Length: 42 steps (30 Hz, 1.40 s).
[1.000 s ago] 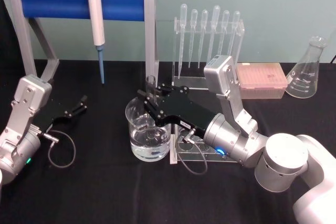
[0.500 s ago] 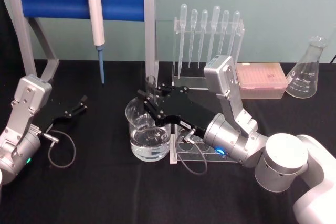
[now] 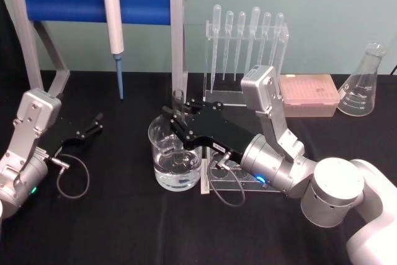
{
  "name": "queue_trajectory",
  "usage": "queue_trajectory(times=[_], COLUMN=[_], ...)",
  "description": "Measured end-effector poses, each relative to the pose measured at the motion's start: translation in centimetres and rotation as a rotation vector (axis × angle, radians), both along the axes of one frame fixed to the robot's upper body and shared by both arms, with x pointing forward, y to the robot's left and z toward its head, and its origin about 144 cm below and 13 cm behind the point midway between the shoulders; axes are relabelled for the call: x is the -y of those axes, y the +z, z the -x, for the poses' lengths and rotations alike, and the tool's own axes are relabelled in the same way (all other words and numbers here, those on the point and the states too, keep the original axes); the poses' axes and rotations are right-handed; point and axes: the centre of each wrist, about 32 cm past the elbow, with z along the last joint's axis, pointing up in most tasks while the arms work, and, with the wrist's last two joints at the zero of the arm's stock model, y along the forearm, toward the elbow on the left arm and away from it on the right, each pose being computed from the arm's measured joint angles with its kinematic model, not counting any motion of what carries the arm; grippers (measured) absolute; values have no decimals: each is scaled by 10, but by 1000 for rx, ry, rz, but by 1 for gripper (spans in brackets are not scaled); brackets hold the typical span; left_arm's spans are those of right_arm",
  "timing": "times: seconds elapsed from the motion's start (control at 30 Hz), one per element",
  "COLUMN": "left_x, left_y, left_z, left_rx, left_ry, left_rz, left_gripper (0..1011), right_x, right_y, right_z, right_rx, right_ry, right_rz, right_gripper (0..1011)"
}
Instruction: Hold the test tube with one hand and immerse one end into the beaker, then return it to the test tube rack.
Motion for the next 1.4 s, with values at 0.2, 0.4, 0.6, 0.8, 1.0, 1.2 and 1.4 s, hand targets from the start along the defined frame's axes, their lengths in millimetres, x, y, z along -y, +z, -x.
queue_trajectory(times=[0.2,0.4,0.6,0.8,1.0,1.2,1.4], left_x=[0,0,0,0,0,0,0], left_y=[0,0,0,0,0,0,0], left_z=[0,0,0,0,0,0,0], left_rx=[0,0,0,0,0,0,0], left_ry=[0,0,0,0,0,0,0], left_rz=[0,0,0,0,0,0,0], left_gripper=[1000,1000,1000,1000,1000,1000,1000], right_x=[0,0,0,0,0,0,0], right_y=[0,0,0,0,0,0,0], right_z=[0,0,0,0,0,0,0], right_rx=[0,0,0,0,0,0,0], right_ry=[0,0,0,0,0,0,0], right_rz=[0,0,0,0,0,0,0], right_gripper=[226,226,225,226,225,225,225])
